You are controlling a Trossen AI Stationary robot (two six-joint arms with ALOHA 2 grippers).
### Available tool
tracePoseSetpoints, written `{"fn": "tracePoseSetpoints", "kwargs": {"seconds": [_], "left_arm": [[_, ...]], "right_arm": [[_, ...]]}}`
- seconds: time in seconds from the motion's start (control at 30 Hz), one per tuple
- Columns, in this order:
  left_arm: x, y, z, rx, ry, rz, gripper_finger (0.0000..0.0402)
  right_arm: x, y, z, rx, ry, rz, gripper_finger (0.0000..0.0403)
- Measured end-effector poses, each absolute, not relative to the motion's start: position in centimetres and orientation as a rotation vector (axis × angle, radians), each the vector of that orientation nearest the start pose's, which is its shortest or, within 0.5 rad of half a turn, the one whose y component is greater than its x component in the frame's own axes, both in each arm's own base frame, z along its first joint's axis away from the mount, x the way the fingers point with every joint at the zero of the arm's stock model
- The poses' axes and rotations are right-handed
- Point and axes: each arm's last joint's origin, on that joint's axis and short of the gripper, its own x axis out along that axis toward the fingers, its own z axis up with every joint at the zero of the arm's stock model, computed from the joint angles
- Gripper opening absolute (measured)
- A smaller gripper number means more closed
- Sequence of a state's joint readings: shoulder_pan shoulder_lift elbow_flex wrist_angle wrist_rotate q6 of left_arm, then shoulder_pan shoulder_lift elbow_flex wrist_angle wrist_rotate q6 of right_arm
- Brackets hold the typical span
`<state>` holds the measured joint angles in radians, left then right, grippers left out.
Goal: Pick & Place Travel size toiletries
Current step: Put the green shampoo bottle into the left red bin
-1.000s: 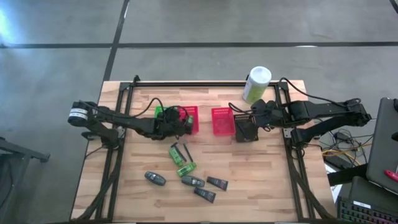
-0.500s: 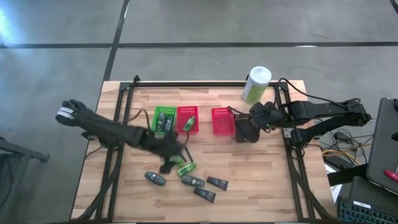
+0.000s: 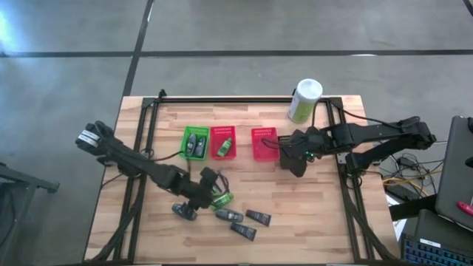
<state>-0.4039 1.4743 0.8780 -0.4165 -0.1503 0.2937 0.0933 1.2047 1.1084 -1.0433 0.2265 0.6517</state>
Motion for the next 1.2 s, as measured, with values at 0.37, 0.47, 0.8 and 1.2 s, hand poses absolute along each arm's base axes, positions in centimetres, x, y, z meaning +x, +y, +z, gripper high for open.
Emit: {"fn": "tracePoseSetpoints", "kwargs": {"seconds": [0.37,0.47,0.8,1.2], "left_arm": [[27.0,-5.8,17.4,0.532,1.109,-0.424,0.0217],[26.9,-5.7,17.2,0.57,1.092,-0.536,0.0208],[26.7,-4.8,16.6,0.666,1.105,-0.557,0.0204],[25.5,-4.0,14.8,0.556,1.185,-0.524,0.0203]], "right_arm": [[21.9,1.4,30.1,0.378,1.035,-0.461,0.0324],[21.9,1.4,30.1,0.377,1.037,-0.462,0.0313],[21.9,1.4,30.1,0.371,1.035,-0.467,0.0289],[21.9,1.4,30.1,0.367,1.035,-0.469,0.0309]]}}
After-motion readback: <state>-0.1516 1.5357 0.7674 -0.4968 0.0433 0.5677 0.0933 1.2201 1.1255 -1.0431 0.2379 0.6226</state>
